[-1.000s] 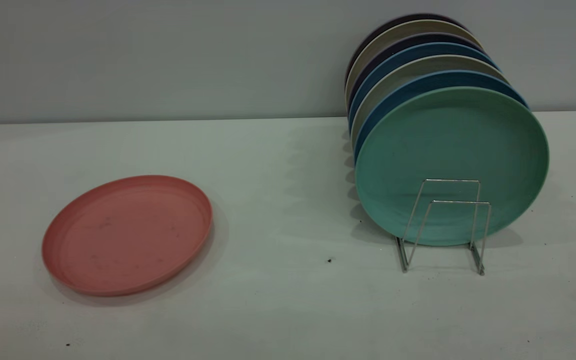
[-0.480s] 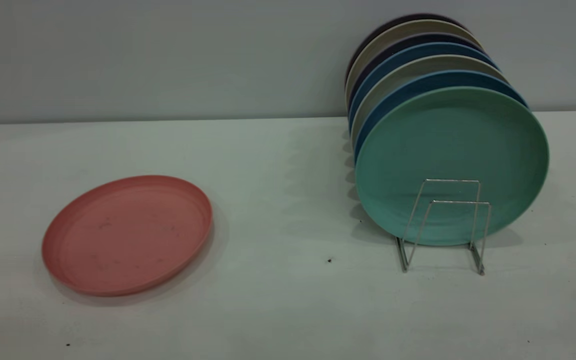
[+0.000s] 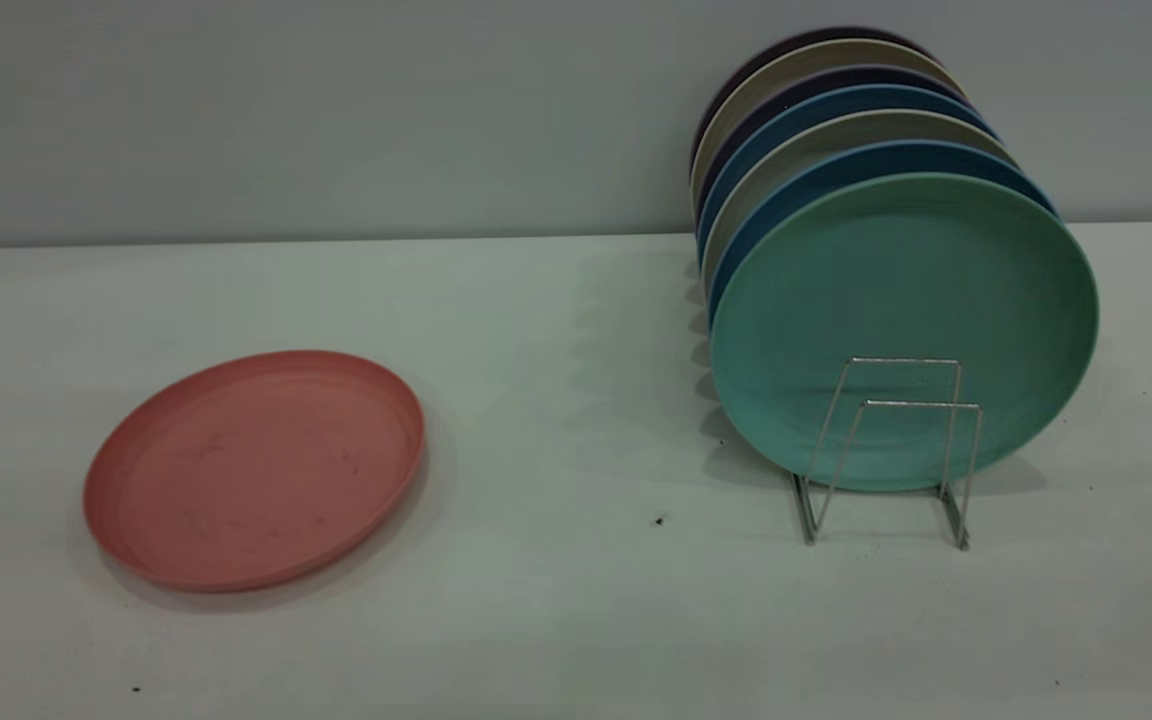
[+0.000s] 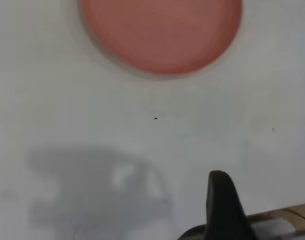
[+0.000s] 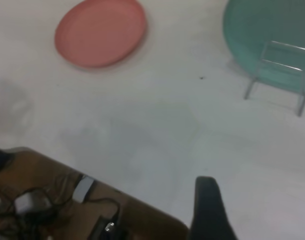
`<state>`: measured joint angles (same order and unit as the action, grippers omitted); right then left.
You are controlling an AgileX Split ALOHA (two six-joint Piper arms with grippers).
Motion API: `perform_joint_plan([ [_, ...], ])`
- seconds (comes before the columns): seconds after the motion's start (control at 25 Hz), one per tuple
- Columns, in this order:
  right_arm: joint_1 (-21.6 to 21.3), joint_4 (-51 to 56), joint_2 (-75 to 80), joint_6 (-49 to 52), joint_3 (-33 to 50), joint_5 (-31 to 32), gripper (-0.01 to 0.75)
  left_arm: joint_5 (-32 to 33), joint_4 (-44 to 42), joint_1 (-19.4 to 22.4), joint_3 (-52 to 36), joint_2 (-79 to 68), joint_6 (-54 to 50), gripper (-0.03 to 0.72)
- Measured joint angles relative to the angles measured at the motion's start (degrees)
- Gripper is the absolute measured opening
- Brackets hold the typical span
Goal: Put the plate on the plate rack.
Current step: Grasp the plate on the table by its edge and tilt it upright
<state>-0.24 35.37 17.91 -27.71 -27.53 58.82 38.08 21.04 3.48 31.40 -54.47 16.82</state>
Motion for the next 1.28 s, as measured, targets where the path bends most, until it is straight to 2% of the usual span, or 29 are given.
perform_joint_plan([
  [0.24,0.0,1.93,3.74,-3.75,0.0,-2.25,0.54,-3.07,0.19,0.0,7.66,-17.25,1.1,0.546],
  [0.48,0.0,2.05,3.74,-4.84,0.0,-2.38,0.54,-3.86,2.27,1.01,13.05,-32.88,5.35,0.57],
  [0.88,0.0,2.05,3.74,-5.0,0.0,-2.38,0.54,-4.32,26.67,14.54,14.98,-48.21,29.68,0.572],
  [1.04,0.0,2.05,3.74,-5.0,0.0,-2.38,0.54,-4.89,32.37,16.58,15.49,-52.37,34.25,0.572],
  [1.28,0.0,1.87,3.74,-5.06,0.0,-2.52,0.54,-6.45,39.49,16.55,15.56,-59.77,38.98,0.572],
])
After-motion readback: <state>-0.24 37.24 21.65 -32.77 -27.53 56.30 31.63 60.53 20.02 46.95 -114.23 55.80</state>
